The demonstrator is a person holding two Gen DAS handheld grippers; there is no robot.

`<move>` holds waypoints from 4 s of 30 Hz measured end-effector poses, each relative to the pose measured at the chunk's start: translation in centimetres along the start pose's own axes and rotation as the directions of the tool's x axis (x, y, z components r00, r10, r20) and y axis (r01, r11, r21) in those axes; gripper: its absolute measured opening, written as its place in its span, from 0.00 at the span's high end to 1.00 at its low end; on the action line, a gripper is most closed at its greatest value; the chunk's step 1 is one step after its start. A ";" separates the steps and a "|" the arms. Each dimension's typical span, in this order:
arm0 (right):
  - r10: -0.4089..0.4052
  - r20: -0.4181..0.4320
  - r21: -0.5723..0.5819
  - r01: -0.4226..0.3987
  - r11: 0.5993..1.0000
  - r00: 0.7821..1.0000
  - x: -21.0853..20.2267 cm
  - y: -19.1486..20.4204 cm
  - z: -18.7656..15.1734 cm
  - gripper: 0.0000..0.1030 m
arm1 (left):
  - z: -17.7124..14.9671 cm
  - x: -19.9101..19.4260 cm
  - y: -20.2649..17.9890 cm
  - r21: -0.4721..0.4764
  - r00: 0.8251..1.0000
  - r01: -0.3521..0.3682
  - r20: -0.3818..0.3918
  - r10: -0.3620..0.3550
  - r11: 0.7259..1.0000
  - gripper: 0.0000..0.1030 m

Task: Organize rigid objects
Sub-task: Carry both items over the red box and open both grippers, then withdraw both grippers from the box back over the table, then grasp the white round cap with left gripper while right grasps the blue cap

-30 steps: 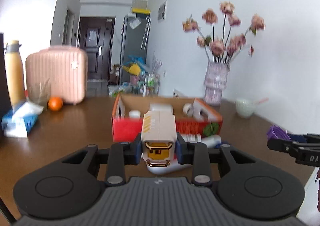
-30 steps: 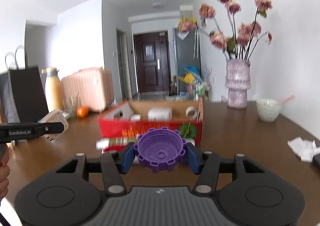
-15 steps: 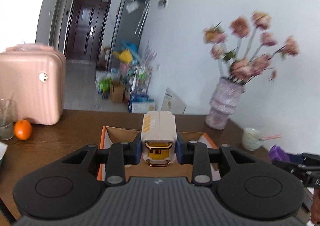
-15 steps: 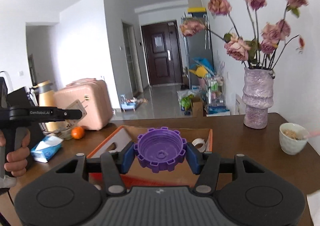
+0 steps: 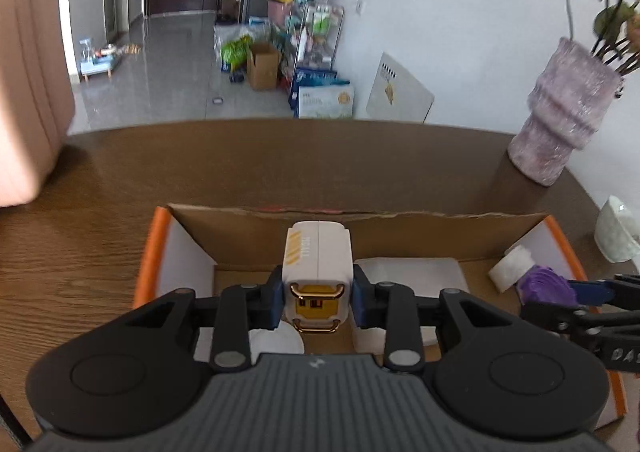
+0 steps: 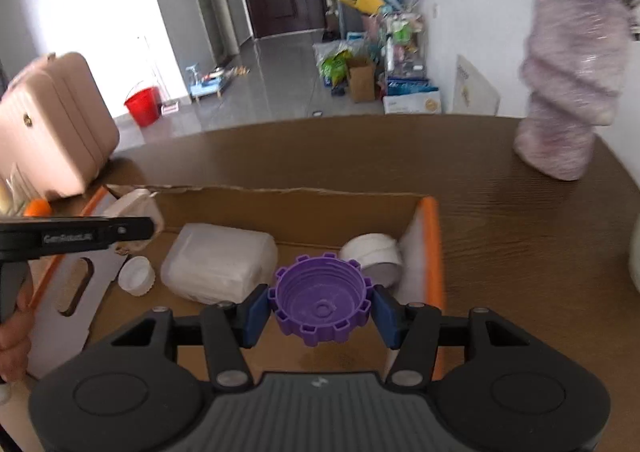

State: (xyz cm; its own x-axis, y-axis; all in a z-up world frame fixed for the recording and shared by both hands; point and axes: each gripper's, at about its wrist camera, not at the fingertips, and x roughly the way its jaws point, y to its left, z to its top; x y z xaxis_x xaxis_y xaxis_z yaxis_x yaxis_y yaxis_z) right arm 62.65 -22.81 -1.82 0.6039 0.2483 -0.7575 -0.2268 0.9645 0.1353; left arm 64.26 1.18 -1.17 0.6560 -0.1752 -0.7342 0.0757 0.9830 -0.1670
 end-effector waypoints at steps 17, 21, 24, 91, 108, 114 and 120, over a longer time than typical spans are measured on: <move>-0.023 0.042 -0.034 0.024 0.999 0.999 -5.8 0.3 -0.4 0.25 | -0.6 -6.1 -1.1 0.094 0.999 -0.014 0.046 0.009 0.995 0.19; -0.059 0.066 -0.034 0.061 0.998 0.996 -9.4 0.1 -1.8 0.24 | -1.8 -10.2 -1.5 0.104 0.995 -0.036 0.094 0.026 0.994 0.12; -0.054 0.101 0.000 0.055 0.999 0.993 -12.1 -0.3 -3.1 0.21 | -3.1 -13.1 -1.7 0.113 0.990 -0.061 0.131 0.046 0.992 0.10; -0.039 0.356 0.065 0.017 0.998 0.934 -20.4 0.6 -29.2 0.21 | -30.0 -22.6 -0.6 0.022 0.931 -0.161 0.334 0.144 0.987 0.00; -0.083 0.209 0.020 0.081 0.997 0.974 -12.1 0.8 -22.9 0.38 | -21.5 -13.7 3.0 0.014 0.980 -0.087 0.178 0.083 0.996 0.28; -0.089 0.217 -0.003 0.092 0.996 0.972 -12.3 1.3 -23.0 0.48 | -22.6 -13.7 2.9 0.034 0.982 -0.057 0.181 0.050 0.998 0.30; -0.077 0.217 -0.019 0.083 0.996 0.973 -12.5 1.5 -23.7 0.49 | -23.1 -13.3 1.7 0.123 0.984 -0.078 0.170 0.056 0.989 0.40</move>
State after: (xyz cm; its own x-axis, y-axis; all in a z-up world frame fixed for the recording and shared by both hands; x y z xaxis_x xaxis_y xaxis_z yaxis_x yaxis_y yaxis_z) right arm 36.67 -26.61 -7.27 0.7708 0.1869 -0.6090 -0.1904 0.9799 0.0597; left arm 38.33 3.88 -6.91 0.7772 -0.1081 -0.6199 0.1163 0.9928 -0.0273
